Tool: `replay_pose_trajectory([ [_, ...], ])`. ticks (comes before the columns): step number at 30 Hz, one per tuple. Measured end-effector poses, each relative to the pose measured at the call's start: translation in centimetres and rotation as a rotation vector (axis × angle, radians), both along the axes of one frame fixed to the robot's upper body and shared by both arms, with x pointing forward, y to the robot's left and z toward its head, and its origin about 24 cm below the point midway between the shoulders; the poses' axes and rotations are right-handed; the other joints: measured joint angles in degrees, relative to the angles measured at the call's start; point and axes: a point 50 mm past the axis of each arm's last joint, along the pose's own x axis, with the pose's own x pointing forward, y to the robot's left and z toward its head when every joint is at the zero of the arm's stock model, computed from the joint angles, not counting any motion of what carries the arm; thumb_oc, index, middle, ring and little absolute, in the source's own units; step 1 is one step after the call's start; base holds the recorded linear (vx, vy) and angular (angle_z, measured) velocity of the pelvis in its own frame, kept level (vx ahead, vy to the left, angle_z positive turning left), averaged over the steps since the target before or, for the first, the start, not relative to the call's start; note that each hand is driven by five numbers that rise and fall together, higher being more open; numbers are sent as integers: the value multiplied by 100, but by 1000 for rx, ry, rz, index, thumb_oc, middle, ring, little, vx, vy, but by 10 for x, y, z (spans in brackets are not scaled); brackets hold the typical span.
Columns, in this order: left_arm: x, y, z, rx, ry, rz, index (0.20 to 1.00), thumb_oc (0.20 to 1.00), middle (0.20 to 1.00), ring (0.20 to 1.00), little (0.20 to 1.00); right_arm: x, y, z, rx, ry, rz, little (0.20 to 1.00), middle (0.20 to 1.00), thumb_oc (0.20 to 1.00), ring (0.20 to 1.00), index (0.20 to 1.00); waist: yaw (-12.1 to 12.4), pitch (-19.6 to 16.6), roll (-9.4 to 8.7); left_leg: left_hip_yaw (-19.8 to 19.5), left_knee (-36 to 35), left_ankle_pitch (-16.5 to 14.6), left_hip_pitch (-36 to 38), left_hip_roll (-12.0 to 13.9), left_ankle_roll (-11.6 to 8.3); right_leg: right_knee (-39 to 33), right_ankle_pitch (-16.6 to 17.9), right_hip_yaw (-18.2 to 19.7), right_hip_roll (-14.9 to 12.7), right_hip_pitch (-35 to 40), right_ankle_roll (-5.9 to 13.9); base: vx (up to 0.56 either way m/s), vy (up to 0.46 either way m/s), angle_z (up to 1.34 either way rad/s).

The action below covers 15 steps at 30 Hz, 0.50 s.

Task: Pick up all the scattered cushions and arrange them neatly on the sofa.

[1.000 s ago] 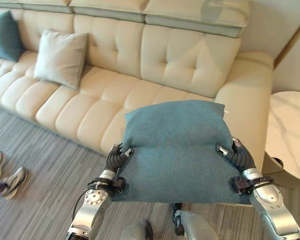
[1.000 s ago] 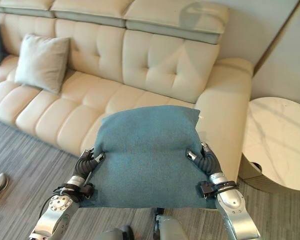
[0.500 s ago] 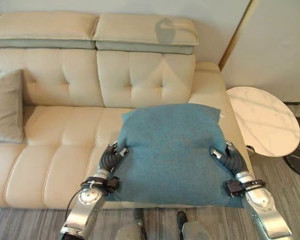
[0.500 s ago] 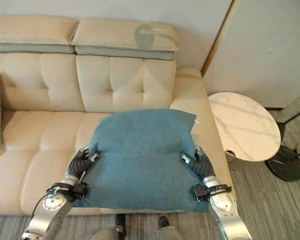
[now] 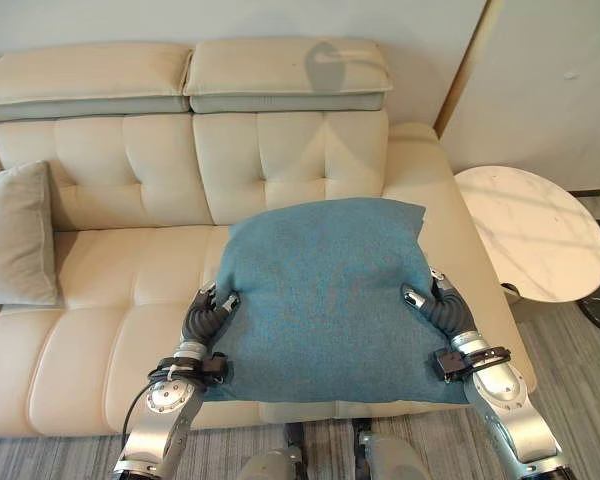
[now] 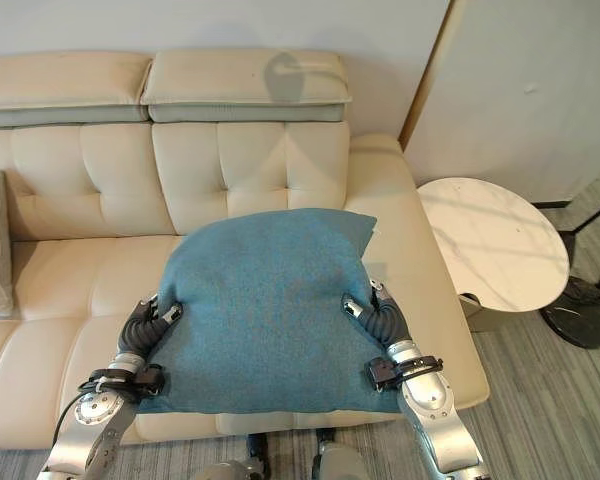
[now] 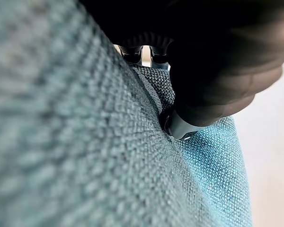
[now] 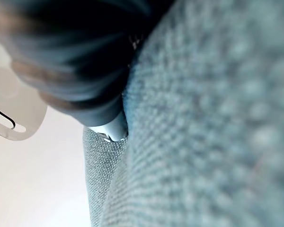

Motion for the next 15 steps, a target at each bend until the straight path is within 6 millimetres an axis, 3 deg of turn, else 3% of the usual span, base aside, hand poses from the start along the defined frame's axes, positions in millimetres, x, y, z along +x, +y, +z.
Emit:
replay_pose_trajectory([
  [5, 14, 1, 14, 2, -74, 67, 200, 200, 200, 200, 200, 24, 13, 18, 0, -78, -7, 200, 200, 200, 200, 200, 16, 3, 178, -55, 0, 89, -469, 43, -82, -215, 169, -44, 49, -350, -46, -89, 19, 6],
  [10, 54, -1, 46, 34, -215, 166, 200, 200, 200, 200, 200, 59, 33, 63, 0, -256, -49, 200, 200, 200, 200, 200, 111, 112, 437, -45, 8, 340, -1193, 38, 8, -209, 355, -50, 40, -1073, -114, -95, 26, 1],
  [12, 84, -1, 68, 94, -272, 209, 200, 200, 200, 200, 200, 85, 42, 95, -61, -367, -107, 200, 200, 200, 200, 200, 181, 156, 529, -47, 11, 345, -1473, 45, -65, -201, 407, -51, 40, -1358, -97, -60, -2, 1],
  [15, 125, -15, 126, 110, -422, 249, 200, 200, 200, 200, 200, 113, 46, 159, -121, -560, -240, 200, 200, 200, 200, 200, 330, 296, 642, -87, 9, 465, -1946, 40, -171, -215, 525, -75, 36, -1809, -105, -33, -44, 11],
])
